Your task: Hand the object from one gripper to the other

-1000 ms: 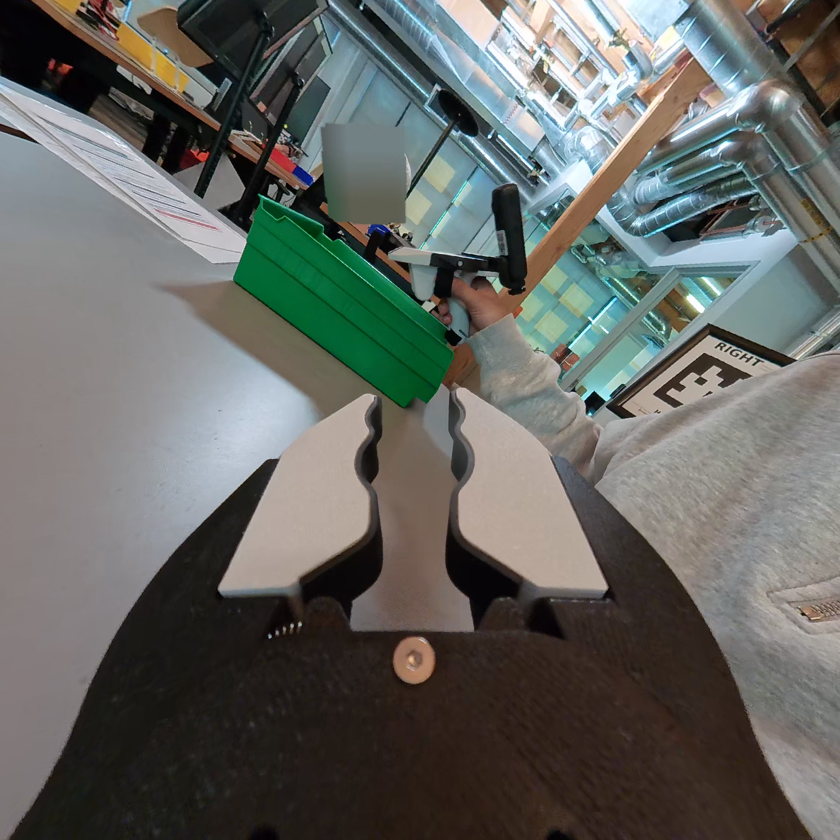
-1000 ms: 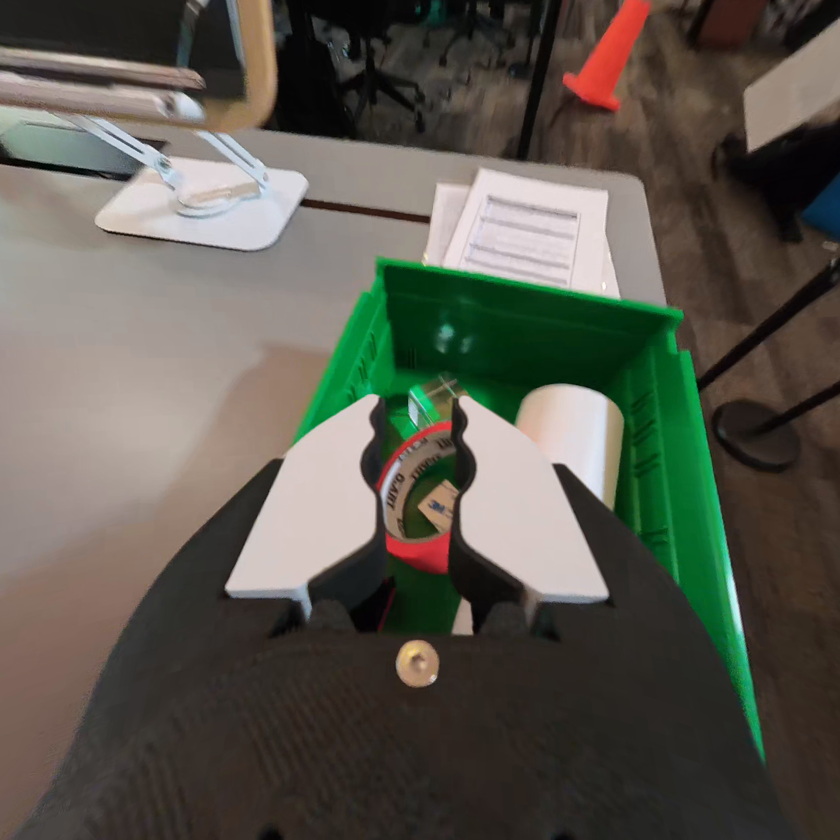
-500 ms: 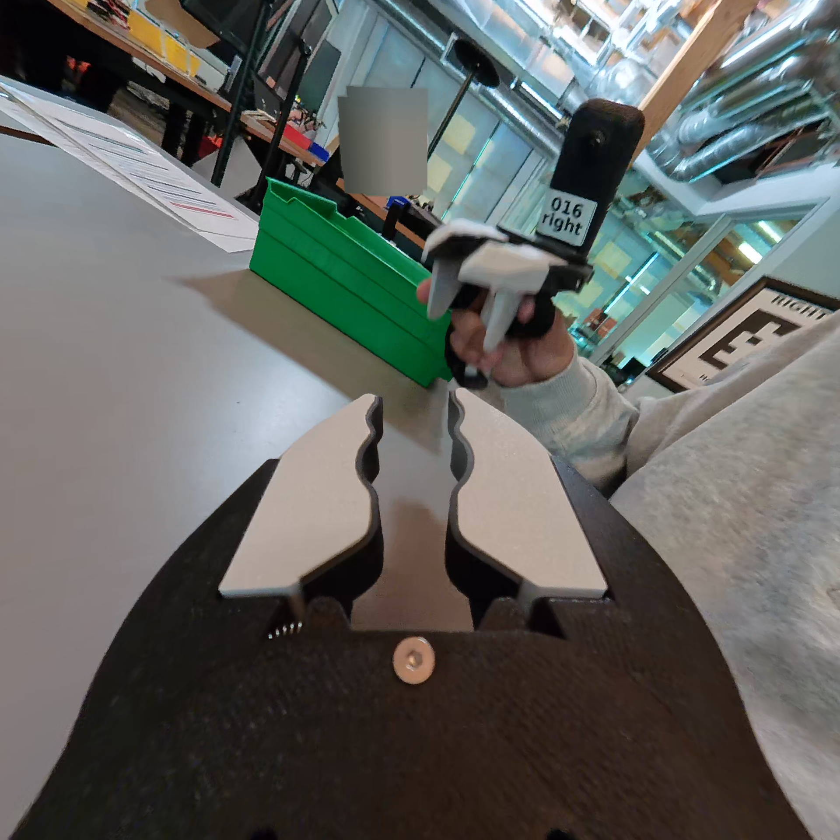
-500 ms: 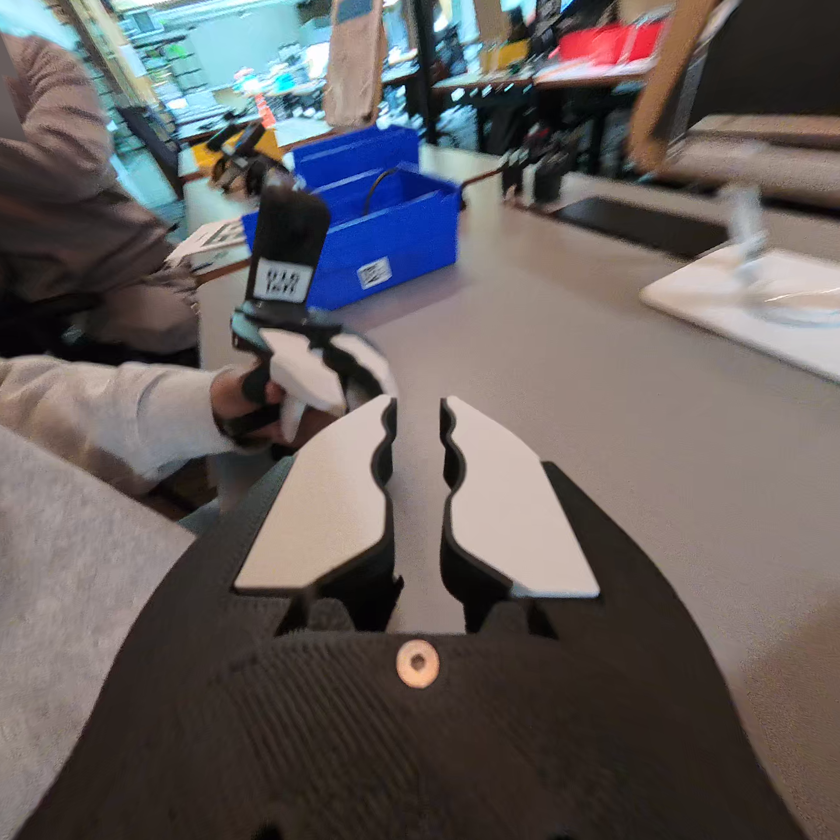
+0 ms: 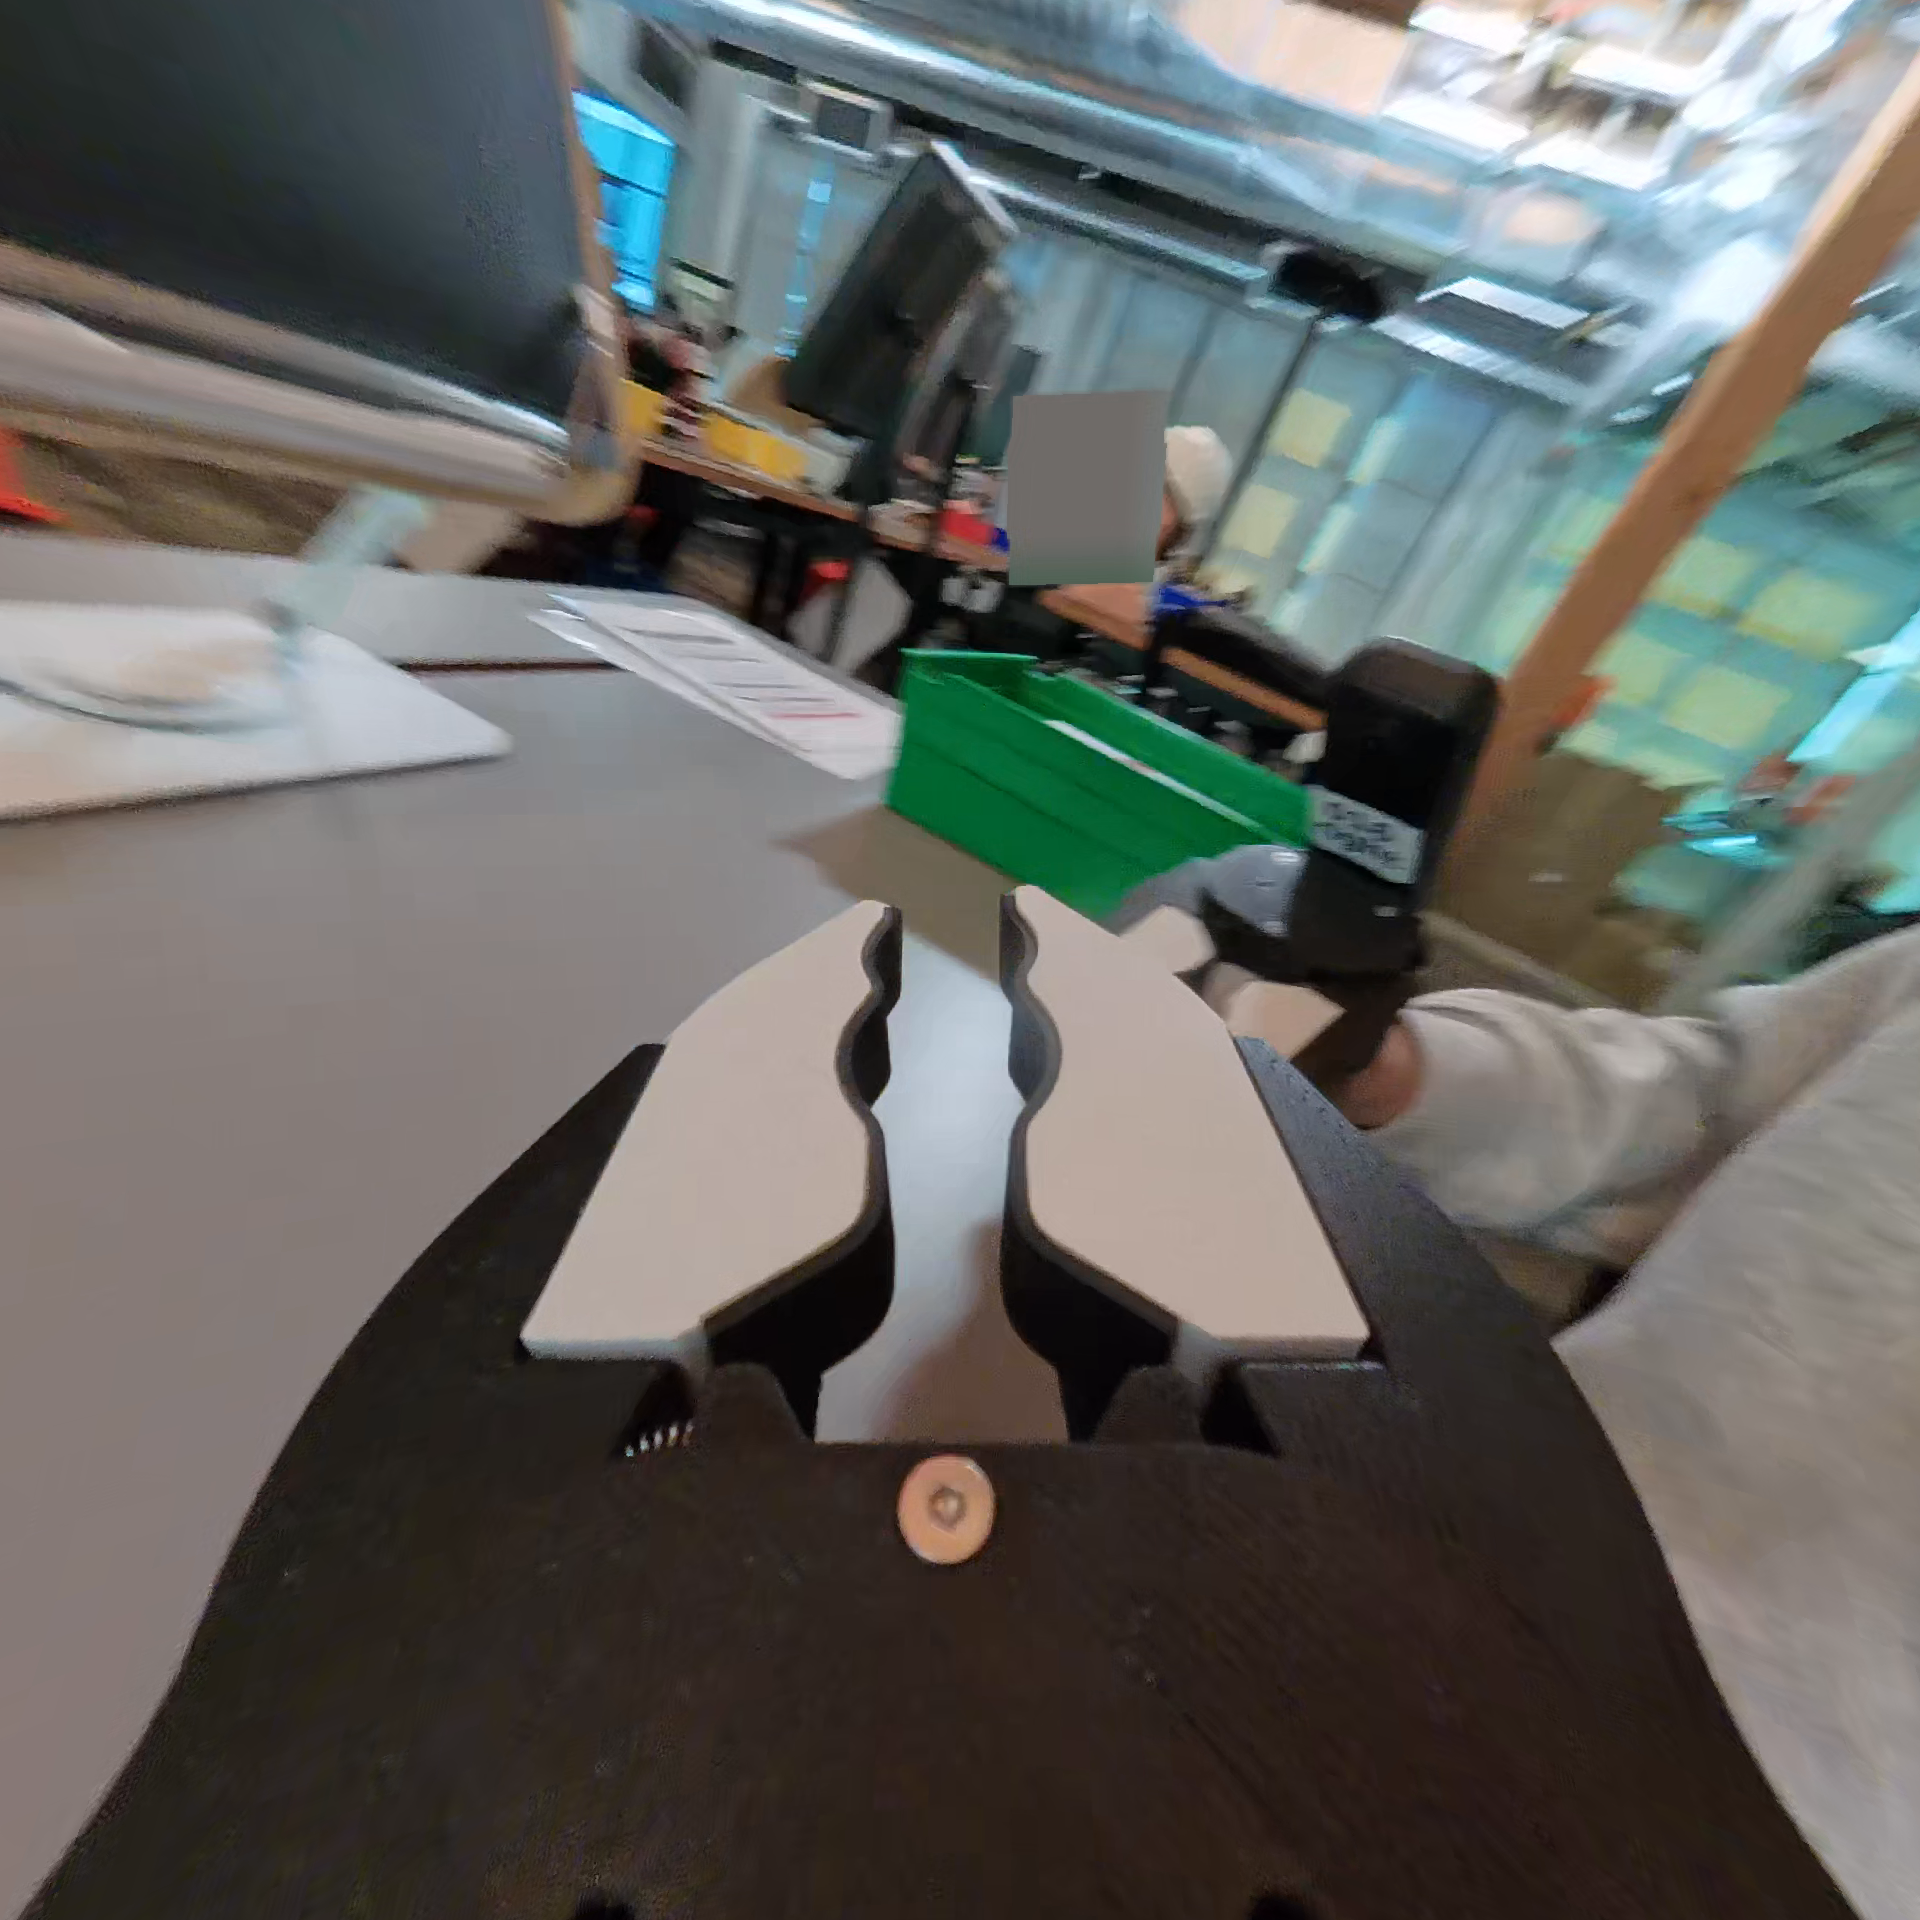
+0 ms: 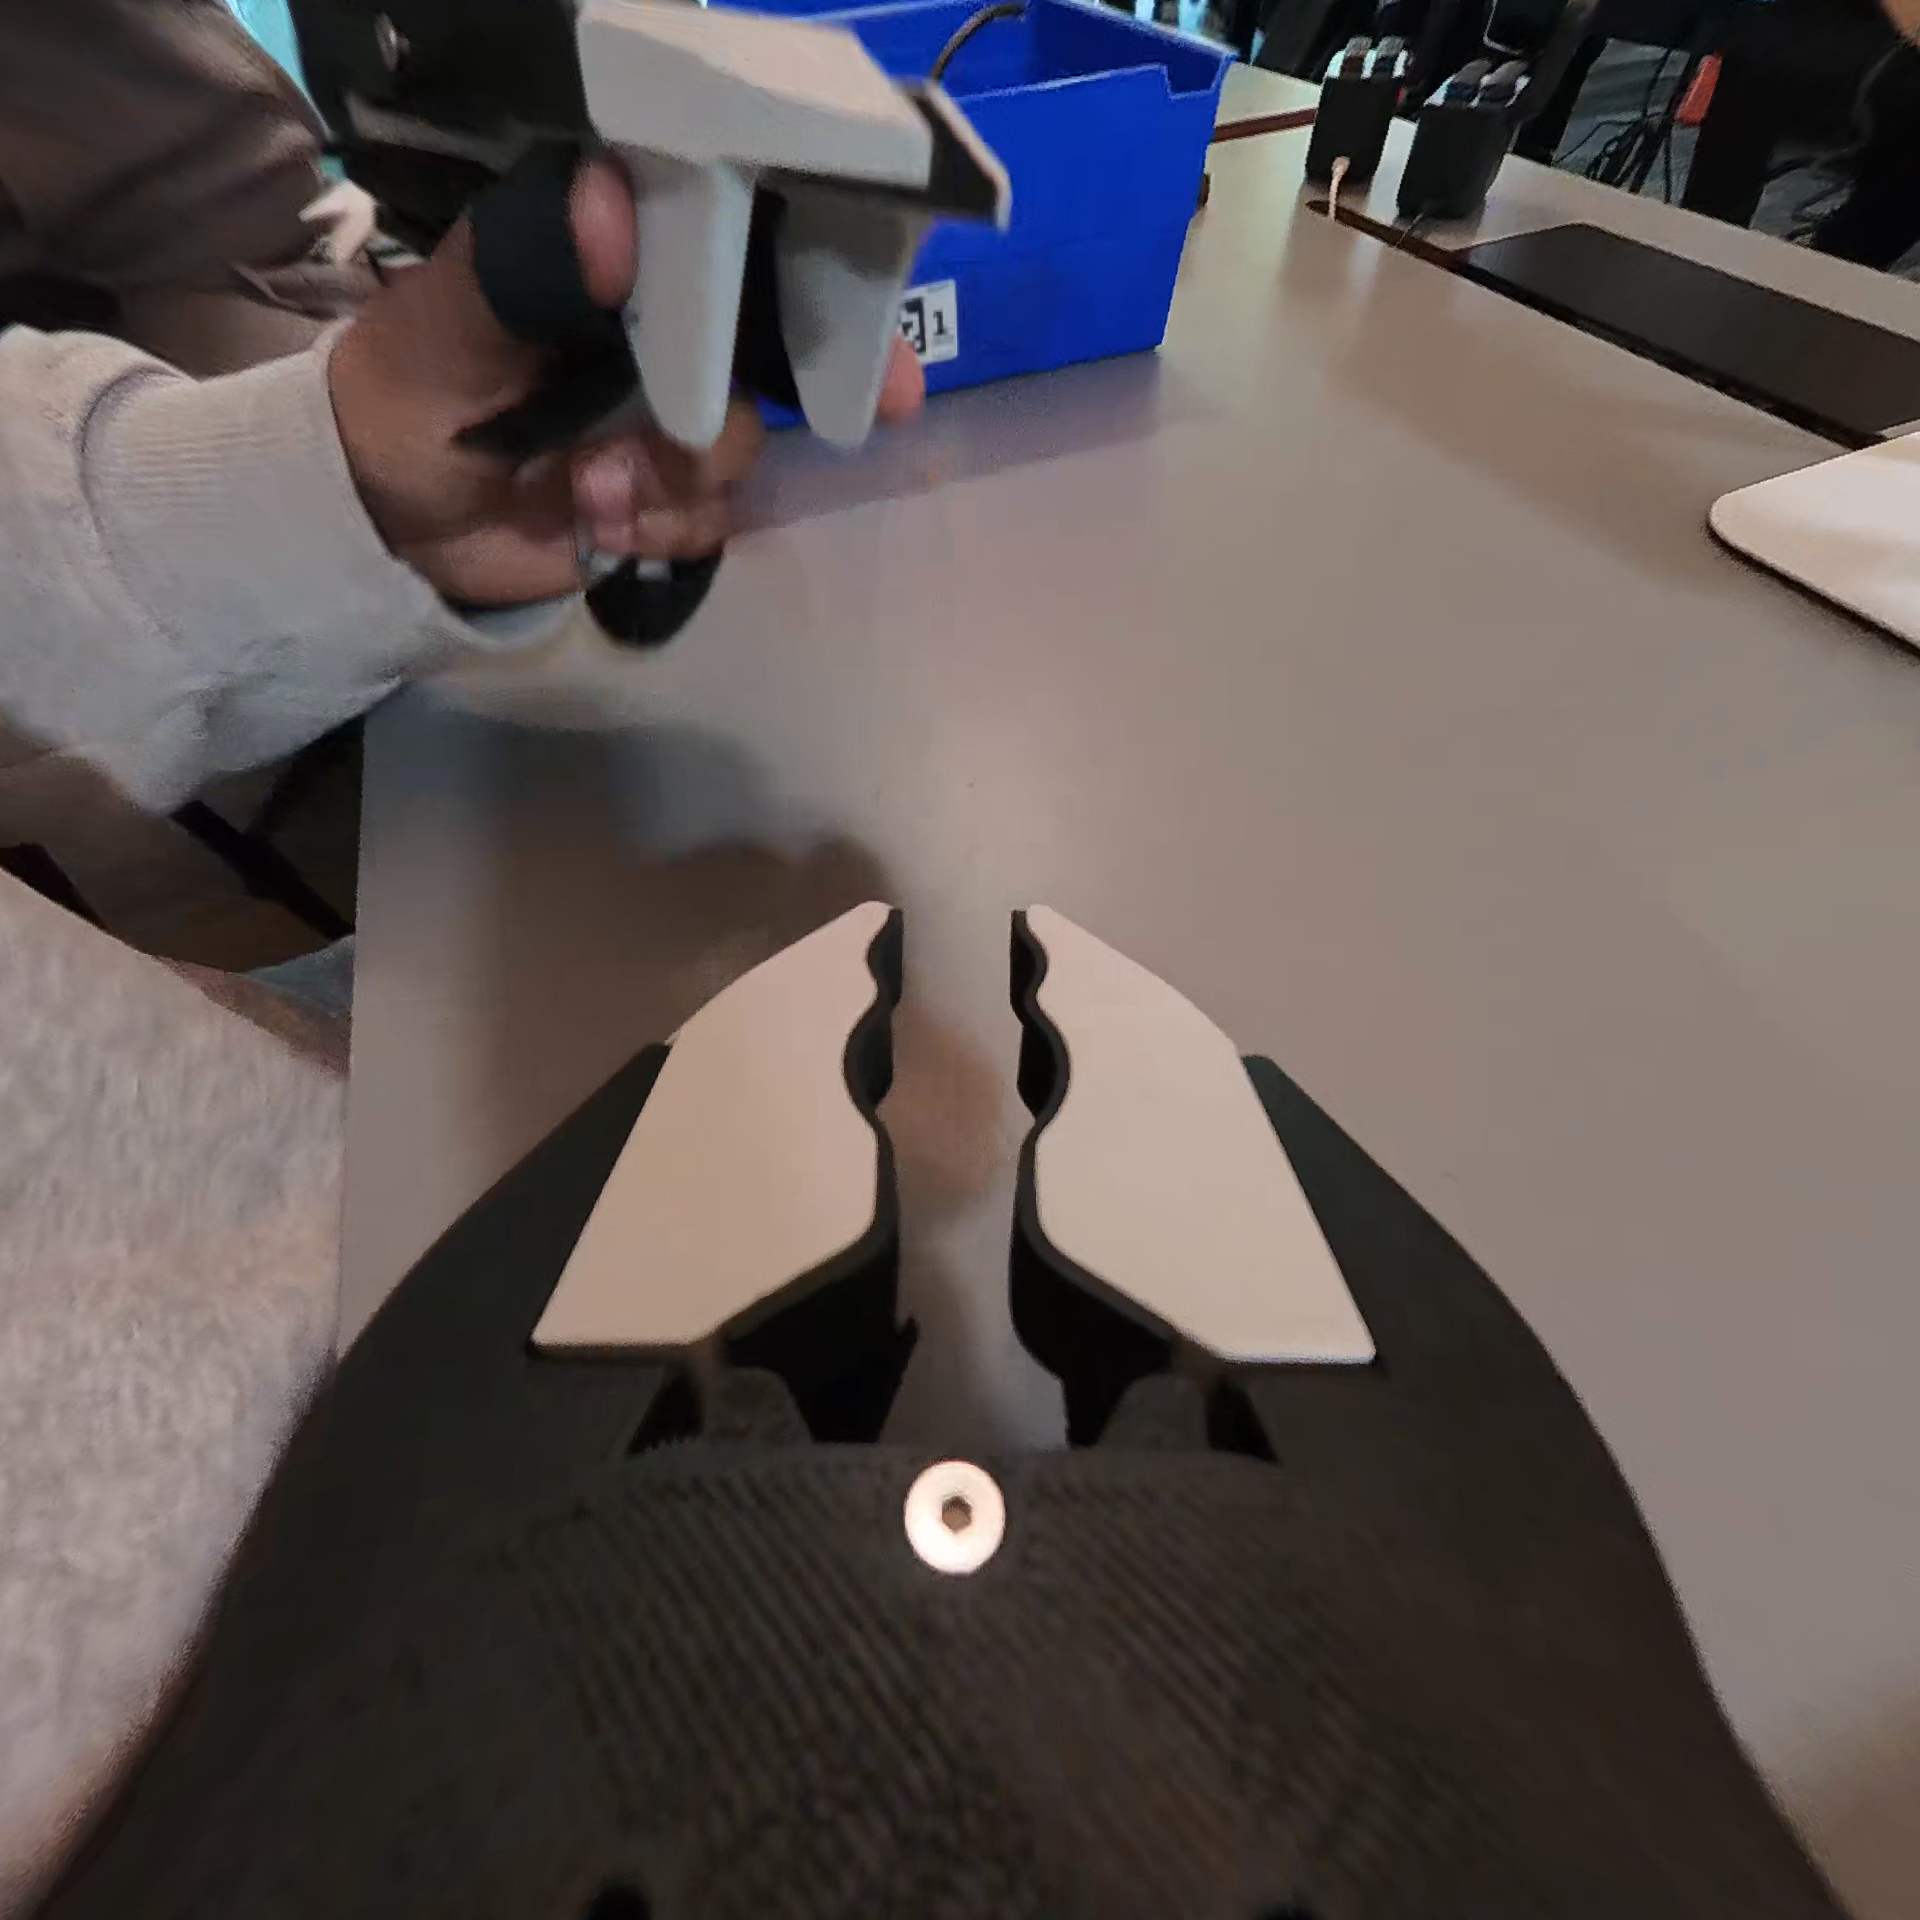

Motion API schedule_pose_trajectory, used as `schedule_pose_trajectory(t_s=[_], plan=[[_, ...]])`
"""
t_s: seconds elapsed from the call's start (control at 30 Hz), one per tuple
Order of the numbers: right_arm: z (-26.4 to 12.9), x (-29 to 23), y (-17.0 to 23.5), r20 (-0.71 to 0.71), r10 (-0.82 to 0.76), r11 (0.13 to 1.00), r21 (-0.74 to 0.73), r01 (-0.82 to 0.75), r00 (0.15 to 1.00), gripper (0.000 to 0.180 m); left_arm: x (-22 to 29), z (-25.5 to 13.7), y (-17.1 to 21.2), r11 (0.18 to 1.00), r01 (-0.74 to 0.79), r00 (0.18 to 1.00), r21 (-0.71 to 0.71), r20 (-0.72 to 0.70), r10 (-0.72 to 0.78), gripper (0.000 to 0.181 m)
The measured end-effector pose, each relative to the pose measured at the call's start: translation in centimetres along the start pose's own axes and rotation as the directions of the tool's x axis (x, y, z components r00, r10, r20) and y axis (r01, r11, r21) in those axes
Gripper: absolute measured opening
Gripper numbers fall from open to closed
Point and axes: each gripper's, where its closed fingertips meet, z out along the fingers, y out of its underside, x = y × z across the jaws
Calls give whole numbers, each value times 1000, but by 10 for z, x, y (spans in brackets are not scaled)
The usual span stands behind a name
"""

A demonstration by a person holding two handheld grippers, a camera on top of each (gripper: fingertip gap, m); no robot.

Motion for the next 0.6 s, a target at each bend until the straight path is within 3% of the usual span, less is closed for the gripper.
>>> schedule_pose_trajectory(t_s=[0.03,0.13,0.27,0.33,0.4,0.47,0.6], plan=[[-2,1,-1,3,8,1000,9,-8,1000,21,-12,-12,-11,998,-58,995,-2,78,58,16],[-5,3,-1,11,26,1000,16,-26,1000,21,-51,-68,-65,979,-201,926,24,331,181,11],[-6,4,-2,25,47,998,31,-48,999,22,-113,-177,-115,990,-140,754,6,649,102,15],[-7,4,-3,31,58,998,36,-59,998,22,-143,-235,-108,998,-37,622,-52,781,64,12],[-7,5,-3,36,72,997,38,-73,997,22,-164,-277,-83,988,136,547,-70,837,-16,8],[-7,6,-3,41,85,996,36,-86,996,22,-178,-306,-65,974,224,484,-22,870,-92,11],[-8,8,-3,42,102,994,38,-103,994,22,-198,-340,-34,938,330,345,-109,938,-12,24]])
